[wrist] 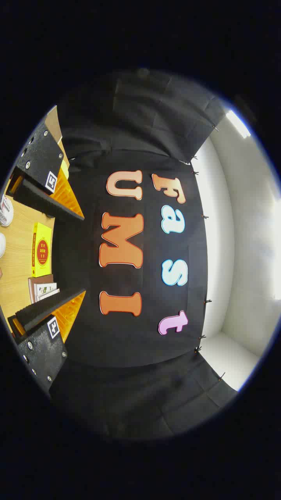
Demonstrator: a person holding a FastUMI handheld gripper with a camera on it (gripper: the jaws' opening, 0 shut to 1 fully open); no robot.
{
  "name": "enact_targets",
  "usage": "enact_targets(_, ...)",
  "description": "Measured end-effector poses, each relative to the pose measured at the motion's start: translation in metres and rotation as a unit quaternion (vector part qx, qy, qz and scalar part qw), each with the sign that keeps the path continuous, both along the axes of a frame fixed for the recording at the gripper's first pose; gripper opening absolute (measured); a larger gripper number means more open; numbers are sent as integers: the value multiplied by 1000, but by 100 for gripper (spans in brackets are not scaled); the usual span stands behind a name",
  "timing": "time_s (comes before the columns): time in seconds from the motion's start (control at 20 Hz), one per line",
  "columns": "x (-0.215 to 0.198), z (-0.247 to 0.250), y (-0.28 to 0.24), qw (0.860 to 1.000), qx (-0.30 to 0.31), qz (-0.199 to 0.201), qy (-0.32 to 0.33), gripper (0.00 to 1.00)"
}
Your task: Open the storage box then place both shoes into the box .Put the left shoe in first, then the right shoe, with the right side of both shoes facing outward in a uniform manner.
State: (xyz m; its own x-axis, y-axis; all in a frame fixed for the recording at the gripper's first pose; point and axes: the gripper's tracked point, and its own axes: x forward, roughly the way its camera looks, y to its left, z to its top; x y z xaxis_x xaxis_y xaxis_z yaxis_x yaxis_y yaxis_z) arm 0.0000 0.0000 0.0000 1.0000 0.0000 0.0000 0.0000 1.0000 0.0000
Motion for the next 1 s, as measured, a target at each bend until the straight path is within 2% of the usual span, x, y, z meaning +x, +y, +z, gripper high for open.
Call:
enact_targets(0.25,-2,13,4,1000,-20,2,-20,99)
enact_targets(0.55,-4,28,12,999,-15,15,-35,100)
enact_targets(0.75,-3,33,20,999,8,28,-34,100)
enact_targets(1.0,0,16,39,997,55,60,-2,99)
